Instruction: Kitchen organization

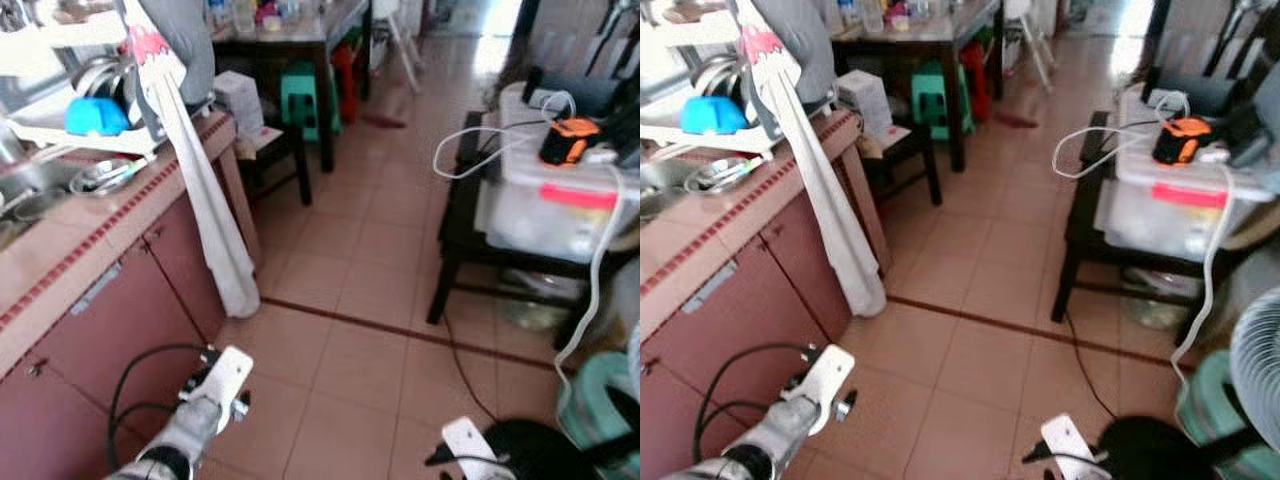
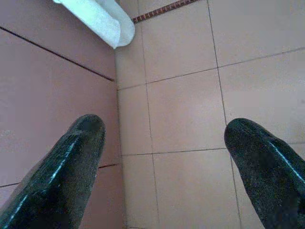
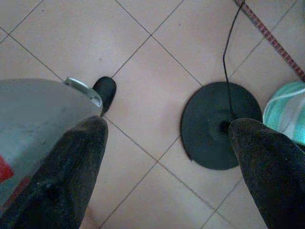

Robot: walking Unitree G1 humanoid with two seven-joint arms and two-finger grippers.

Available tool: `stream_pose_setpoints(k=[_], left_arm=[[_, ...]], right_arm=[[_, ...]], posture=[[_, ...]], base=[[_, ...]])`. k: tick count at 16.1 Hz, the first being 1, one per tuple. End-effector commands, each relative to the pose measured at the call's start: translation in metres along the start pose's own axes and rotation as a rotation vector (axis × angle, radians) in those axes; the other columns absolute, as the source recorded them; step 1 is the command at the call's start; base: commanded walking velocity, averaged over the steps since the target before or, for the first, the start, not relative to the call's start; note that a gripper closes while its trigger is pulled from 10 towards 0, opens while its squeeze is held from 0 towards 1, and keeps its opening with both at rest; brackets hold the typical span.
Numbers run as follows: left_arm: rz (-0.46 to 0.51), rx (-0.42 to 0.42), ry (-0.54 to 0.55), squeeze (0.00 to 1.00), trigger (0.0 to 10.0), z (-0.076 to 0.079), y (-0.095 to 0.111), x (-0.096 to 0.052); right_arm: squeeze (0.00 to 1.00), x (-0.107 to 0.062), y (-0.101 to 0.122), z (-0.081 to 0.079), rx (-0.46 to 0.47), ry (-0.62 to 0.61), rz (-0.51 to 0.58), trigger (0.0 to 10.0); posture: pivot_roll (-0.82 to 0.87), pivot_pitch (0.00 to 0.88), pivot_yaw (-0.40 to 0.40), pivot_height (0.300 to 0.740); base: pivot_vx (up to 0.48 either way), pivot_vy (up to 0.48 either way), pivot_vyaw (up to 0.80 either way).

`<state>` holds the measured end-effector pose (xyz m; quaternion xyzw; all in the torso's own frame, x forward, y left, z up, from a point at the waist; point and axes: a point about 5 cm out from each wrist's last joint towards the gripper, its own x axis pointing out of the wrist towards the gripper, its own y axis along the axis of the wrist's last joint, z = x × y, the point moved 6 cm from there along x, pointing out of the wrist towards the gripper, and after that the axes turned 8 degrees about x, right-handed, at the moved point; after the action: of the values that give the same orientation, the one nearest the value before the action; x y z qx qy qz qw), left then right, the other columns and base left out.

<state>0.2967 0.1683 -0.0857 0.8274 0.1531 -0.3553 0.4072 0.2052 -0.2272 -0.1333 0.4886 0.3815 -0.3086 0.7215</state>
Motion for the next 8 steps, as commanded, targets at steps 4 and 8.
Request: stream_pose_setpoints(k=[4,8], left_arm=[[0.006,0.013,-0.005,0.00,10.0,-0.0048,0.0011,0.0000],[0.004,0.017,-0.012,0.00,10.0,-0.0032,0.0001,-0.0001]], right_arm=[[0.00,0.0010,0.0106,-0.0011,0.006,0.005,0.030,10.0],[0.00,0.0009,0.0092,-0.0020,0.004,0.007,0.027,10.0]], posture=[[-0.11,0.000,0.104,0.740],[-0.11,0.000,0.106,0.740]], base=[[0.257,0.000,0.00],[0.278,0.000,0.00]])
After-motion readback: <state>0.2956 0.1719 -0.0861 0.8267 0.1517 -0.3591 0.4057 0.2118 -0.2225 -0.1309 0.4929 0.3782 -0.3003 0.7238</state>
